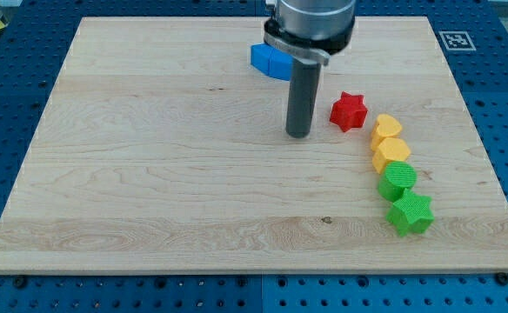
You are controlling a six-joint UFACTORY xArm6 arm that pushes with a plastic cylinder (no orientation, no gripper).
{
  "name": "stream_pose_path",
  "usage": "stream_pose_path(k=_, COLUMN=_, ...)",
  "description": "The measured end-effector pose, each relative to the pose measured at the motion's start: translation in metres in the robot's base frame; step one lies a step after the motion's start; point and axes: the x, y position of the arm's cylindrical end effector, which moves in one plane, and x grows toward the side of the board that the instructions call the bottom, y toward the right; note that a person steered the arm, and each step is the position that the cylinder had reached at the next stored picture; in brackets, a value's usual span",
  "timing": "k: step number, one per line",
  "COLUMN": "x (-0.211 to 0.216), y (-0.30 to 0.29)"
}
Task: Move the red star to the top right of the yellow heart
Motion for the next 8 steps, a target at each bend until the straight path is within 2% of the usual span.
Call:
stream_pose_path(k=1, x=-0.005, y=0.043)
stream_pose_path(k=2, x=-0.032, y=0.091)
stream_pose_path(k=3, x=-0.041, y=0.112)
stream_pose_path(k=4, x=-0.041, y=0.081)
stream_pose_path(k=5, x=-0.065, y=0.066)
stream_pose_path(k=6, x=-0.091, y=0.068)
stream_pose_path(k=8, x=-0.1, y=0.06)
